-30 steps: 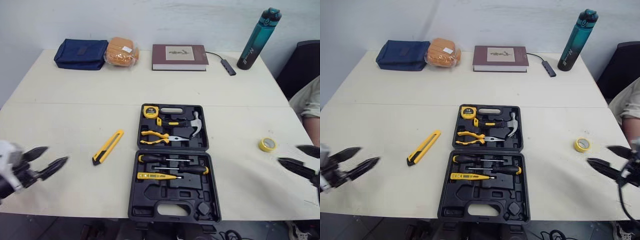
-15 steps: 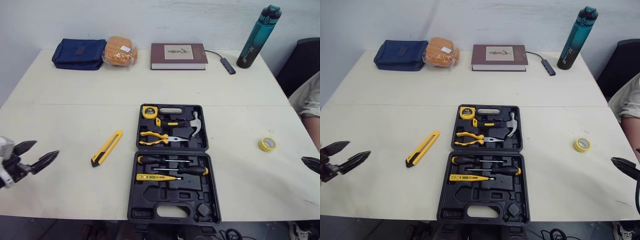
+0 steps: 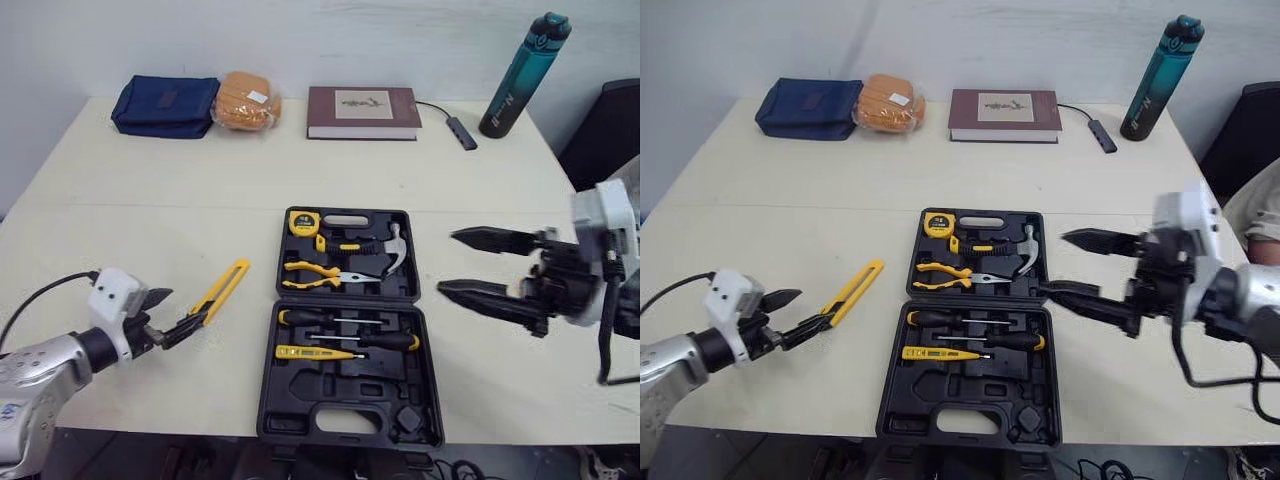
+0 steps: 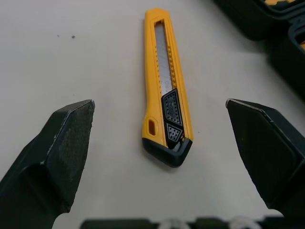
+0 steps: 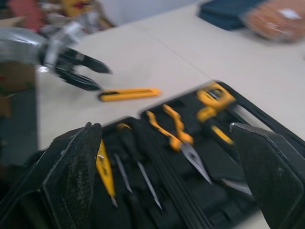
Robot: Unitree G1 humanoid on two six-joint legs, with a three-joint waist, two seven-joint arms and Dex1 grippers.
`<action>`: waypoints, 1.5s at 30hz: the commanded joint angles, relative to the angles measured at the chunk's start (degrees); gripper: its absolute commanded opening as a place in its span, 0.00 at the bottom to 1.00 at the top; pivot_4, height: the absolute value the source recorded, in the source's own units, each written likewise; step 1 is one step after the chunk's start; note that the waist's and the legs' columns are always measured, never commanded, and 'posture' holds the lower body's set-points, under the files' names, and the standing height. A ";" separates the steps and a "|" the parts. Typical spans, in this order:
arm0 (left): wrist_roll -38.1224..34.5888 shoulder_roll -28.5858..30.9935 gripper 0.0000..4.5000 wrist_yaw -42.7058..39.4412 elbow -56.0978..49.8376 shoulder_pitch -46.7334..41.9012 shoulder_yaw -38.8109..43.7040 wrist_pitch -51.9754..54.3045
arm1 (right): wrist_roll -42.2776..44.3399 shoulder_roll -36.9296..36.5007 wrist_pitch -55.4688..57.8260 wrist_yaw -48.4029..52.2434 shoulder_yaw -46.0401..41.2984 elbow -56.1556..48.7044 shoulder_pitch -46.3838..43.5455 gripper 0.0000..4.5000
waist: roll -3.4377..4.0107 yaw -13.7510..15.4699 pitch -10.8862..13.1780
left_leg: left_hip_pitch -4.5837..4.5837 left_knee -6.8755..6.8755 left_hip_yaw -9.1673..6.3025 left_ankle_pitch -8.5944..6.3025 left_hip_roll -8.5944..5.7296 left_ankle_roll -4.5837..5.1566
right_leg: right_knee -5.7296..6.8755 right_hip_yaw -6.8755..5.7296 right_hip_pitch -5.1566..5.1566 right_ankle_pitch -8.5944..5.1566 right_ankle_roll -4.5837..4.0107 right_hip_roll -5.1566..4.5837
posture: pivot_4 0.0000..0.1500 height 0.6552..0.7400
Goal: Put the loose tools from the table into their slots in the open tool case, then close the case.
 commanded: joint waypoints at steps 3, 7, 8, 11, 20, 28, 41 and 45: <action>4.59 -0.73 0.99 1.23 4.04 -4.44 -5.61 -2.14 | 1.84 -0.48 -0.50 2.54 7.40 -2.24 -7.56 1.00 | -0.03 -0.05 0.00 | -0.03 0.04 0.01 0.00 -0.01 0.01 | -0.06 0.00 0.00 0.03 0.05 -0.02 | 1.00 1.00; 6.77 -0.34 0.99 -0.02 6.75 -5.70 -8.14 -3.61 | -1.66 0.25 -2.20 4.16 11.57 -2.03 -9.93 1.00 | -0.06 -0.09 -0.02 | -0.04 0.05 0.01 0.01 -0.01 0.00 | -0.07 -0.01 0.00 0.03 0.06 -0.03 | 1.00 1.00; 6.95 -0.52 0.99 -0.20 7.35 -6.07 -8.43 -3.87 | -2.68 0.56 -2.80 4.43 12.47 -1.87 -10.45 1.00 | -0.06 -0.10 -0.02 | -0.02 0.06 0.01 0.01 -0.01 0.01 | -0.06 -0.01 0.02 0.03 0.06 -0.03 | 1.00 1.00; 7.63 -1.30 0.99 -0.09 9.03 -7.56 -9.34 -4.17 | -6.77 0.96 -5.04 5.71 15.23 -1.28 -11.51 1.00 | -0.05 0.01 -0.02 | 0.02 0.07 0.00 0.02 -0.01 0.05 | 0.00 -0.01 0.03 0.03 0.06 -0.05 | 1.00 1.00; 8.82 -2.14 0.55 -1.14 10.93 -8.37 -11.16 -5.10 | -13.04 1.53 -8.96 9.43 18.45 0.06 -12.42 1.00 | -0.03 -0.09 -0.04 | 0.05 0.08 -0.03 0.06 -0.02 0.03 | 0.06 -0.04 0.05 0.03 0.05 -0.07 | 1.00 1.00; 6.67 3.96 0.31 -5.41 -0.13 -9.53 -8.63 -3.71 | -12.83 1.68 -8.16 10.34 17.62 -0.14 -10.94 1.00 | -0.18 -0.13 0.05 | -0.01 0.09 -0.05 0.09 -0.02 -0.02 | 0.04 -0.06 0.02 0.03 0.05 -0.07 | 1.00 1.00; -7.86 9.39 0.31 -17.09 -16.02 -22.08 -20.45 8.27 | -10.98 -5.84 -6.03 14.30 6.10 -6.52 9.68 1.00 | -0.14 -0.06 0.07 | -0.11 0.09 -0.13 0.15 -0.04 -0.05 | -0.14 -0.17 0.11 0.03 0.06 -0.06 | 1.00 1.00; -4.13 6.21 0.31 -18.31 -17.19 -28.44 -32.63 8.36 | -14.40 -6.42 -7.81 14.33 3.22 -7.92 16.42 1.00 | -0.14 0.08 0.07 | -0.04 0.11 -0.13 0.19 -0.05 0.02 | -0.06 -0.14 0.18 0.05 0.09 -0.01 | 1.00 1.00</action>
